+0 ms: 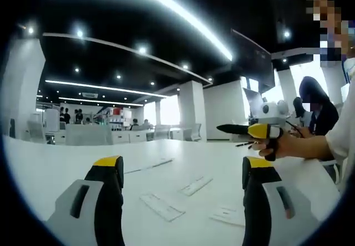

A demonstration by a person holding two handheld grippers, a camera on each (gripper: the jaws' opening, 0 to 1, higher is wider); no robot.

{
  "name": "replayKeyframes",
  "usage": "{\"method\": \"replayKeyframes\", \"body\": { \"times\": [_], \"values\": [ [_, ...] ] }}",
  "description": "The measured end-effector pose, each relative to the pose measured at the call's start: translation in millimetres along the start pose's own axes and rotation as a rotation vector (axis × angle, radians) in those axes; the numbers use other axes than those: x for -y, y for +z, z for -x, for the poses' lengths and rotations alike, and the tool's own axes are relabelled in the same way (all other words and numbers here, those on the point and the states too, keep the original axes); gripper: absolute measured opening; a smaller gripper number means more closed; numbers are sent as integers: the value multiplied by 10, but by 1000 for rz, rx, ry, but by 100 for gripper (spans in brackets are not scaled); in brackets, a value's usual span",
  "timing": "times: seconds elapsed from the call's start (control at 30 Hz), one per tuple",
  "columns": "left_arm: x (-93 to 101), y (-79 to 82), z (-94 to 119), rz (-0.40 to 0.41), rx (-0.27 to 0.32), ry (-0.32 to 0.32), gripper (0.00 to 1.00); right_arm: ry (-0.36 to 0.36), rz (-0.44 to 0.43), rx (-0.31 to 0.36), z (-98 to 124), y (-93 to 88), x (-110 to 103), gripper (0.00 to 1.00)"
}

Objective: Locate the socket holder cover, grip the socket holder cover, clip it into the socket holder slot.

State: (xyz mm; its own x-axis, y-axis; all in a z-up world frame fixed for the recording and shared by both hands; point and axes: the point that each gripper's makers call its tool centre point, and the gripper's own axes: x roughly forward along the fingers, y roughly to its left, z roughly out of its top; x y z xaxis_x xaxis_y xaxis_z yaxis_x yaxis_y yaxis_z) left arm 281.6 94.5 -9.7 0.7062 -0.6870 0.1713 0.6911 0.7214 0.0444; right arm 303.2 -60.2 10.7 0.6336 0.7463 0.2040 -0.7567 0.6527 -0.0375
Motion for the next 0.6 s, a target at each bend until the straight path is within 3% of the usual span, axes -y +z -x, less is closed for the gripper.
{"method": "replayKeyframes", "body": {
  "times": [0.6],
  "values": [
    [-14,-30,5,-8,-16,11,86,10,6,-14,-23,-37,-40,95]
  ]
}}
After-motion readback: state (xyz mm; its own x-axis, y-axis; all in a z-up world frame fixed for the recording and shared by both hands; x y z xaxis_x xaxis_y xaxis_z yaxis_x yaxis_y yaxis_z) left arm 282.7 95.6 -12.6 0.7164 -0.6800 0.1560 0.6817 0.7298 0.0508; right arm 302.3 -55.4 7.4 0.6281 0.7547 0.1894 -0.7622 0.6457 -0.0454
